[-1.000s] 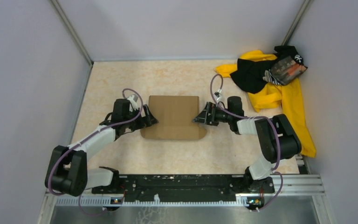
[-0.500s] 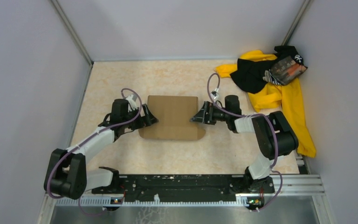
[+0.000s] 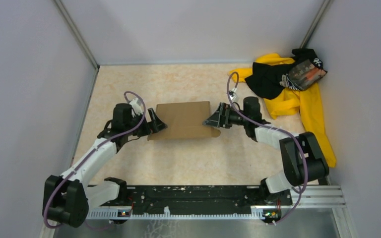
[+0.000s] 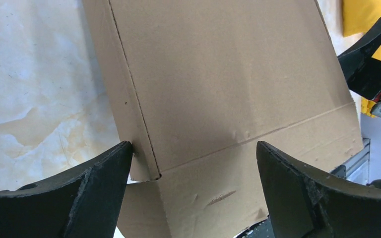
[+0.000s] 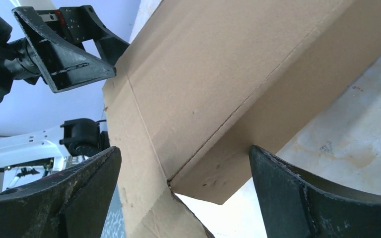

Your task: Fold the paper box

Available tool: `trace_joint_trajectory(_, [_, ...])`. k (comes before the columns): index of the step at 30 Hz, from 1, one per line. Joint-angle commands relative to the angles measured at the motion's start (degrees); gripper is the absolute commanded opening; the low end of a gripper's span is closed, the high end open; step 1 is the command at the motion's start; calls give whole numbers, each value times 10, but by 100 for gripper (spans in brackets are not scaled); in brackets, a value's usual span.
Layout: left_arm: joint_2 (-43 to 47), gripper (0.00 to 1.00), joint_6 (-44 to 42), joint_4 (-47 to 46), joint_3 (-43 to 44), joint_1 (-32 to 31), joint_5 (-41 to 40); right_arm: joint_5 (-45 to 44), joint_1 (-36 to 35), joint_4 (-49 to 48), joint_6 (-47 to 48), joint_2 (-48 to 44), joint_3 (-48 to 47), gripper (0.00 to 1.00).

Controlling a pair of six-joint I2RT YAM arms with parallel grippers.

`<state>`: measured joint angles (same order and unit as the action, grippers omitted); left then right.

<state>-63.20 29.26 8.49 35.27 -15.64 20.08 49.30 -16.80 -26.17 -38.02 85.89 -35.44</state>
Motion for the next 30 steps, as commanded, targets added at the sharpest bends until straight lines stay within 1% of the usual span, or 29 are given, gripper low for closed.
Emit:
trace_joint_trajectory(1, [25,99,21,25,40,-7,64,30,-11,59,13,-76,-38,99])
trace_joint_trajectory(8, [44,99,25,93,99,-11,92,29,-11,166,21,-163,-35,99])
trace_joint_trajectory(13, [45,99,38,128,132,-14,117,30,-11,193,-1,-211,-19,99])
trace_joint_trajectory(20, [49,99,53,163,153,-19,138,26,-11,238,-11,-248,-6,99])
trace_joint_trajectory(25, [64,99,60,199,159,-19,147,34,-11,261,-30,-262,-9,99])
trace_joint_trajectory(30, [79,99,65,237,169,-20,154,39,-11,309,-39,-266,-16,99])
